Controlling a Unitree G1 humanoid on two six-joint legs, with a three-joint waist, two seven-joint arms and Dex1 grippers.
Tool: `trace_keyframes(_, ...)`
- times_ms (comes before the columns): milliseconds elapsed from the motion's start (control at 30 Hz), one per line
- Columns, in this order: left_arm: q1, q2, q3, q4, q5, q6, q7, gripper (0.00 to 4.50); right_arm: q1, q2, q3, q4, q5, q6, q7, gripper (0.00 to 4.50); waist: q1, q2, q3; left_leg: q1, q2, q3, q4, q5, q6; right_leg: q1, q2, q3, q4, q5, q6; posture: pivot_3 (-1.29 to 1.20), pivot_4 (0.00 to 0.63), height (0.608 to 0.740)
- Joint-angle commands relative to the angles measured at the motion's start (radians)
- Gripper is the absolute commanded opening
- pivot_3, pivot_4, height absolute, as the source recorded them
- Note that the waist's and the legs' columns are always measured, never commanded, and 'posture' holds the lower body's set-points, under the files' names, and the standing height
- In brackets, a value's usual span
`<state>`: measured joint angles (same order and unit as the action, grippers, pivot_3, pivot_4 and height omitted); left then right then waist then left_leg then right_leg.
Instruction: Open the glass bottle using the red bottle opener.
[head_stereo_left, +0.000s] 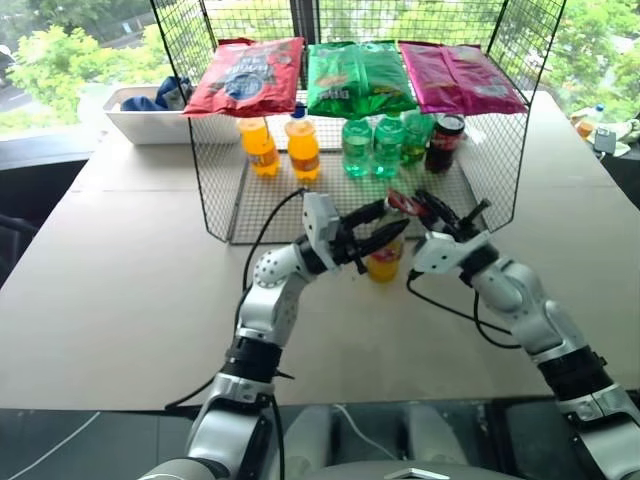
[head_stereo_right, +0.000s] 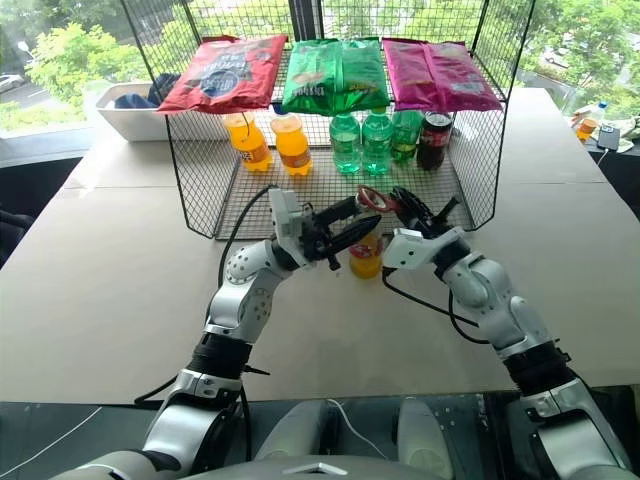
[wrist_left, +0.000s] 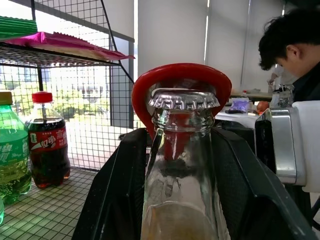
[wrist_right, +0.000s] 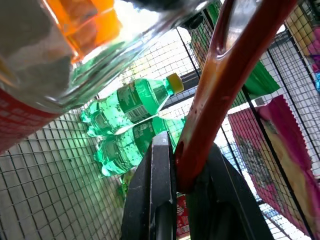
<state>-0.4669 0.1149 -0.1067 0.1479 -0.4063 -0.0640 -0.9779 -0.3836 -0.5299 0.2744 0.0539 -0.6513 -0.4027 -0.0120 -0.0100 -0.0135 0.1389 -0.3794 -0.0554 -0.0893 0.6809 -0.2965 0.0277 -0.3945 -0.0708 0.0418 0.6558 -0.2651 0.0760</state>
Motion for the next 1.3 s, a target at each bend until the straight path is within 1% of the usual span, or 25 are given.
trace_keyframes(33,-0.001,-0.013,-0.029,-0.007,0.011,0.019,0.010,1.82,-0.016,-0.014,0.036,0.001,-0.095,-0.082,-0.061,0.00,-0.001,0.000,0.000,0.000,0.000,0.000,0.000,0.000,0.000,0.000,0.000,0.000,0.000,0.000,0.000,0.00,0.150,0.740)
trace_keyframes(200,0.001,-0.015,-0.029,-0.009,0.010,0.020,0.011,1.82,-0.020,-0.024,0.034,0.021,-0.089,-0.110,-0.058,0.00,-0.001,0.000,0.000,0.000,0.000,0.000,0.000,0.000,0.000,0.000,0.000,0.000,0.000,0.000,0.000,0.00,0.150,0.740)
trace_keyframes(300,0.000,-0.016,-0.029,-0.007,0.011,0.021,0.012,1.82,-0.032,-0.051,0.026,0.014,-0.104,-0.120,-0.045,0.00,0.000,0.000,0.000,0.000,0.000,0.000,0.000,0.000,0.000,0.000,0.000,0.000,0.000,0.000,0.000,0.00,0.150,0.740)
trace_keyframes(433,0.000,-0.017,-0.029,-0.007,0.013,0.021,0.013,1.82,-0.062,-0.116,-0.006,0.011,-0.100,-0.145,-0.030,0.00,0.000,0.000,0.000,0.000,0.000,0.000,0.000,0.000,0.000,0.000,0.000,0.000,0.000,0.000,0.000,0.00,0.150,0.740)
trace_keyframes(567,0.000,-0.018,-0.027,-0.006,0.012,0.021,0.013,1.82,-0.127,-0.191,-0.050,0.024,-0.076,-0.181,-0.013,0.00,0.001,0.000,0.000,-0.001,0.000,0.000,0.000,0.000,0.000,0.000,0.000,0.000,0.000,0.000,0.000,0.00,0.150,0.740)
trace_keyframes(767,-0.001,-0.020,-0.025,0.000,0.012,0.020,0.012,1.82,-0.203,-0.262,-0.103,0.060,-0.054,-0.203,-0.007,0.00,0.001,0.000,0.000,-0.001,0.000,0.000,0.000,0.000,0.000,0.000,0.000,0.000,-0.001,0.000,0.000,0.00,0.150,0.740)
trace_keyframes(933,0.002,-0.018,-0.027,0.000,0.009,0.020,0.014,1.82,-0.212,-0.268,-0.116,0.071,-0.048,-0.215,-0.004,0.00,-0.002,0.000,0.000,-0.001,0.000,0.001,-0.002,0.000,0.000,0.000,0.000,0.001,-0.002,0.000,0.000,0.00,0.150,0.740)
trace_keyframes(1300,0.005,-0.013,-0.026,-0.006,0.003,0.027,0.013,1.82,-0.183,-0.240,-0.159,0.049,-0.021,-0.191,-0.026,0.00,-0.001,0.000,0.000,-0.001,0.000,0.001,-0.002,0.000,0.000,0.000,0.000,0.001,-0.003,0.000,0.000,0.00,0.150,0.740)
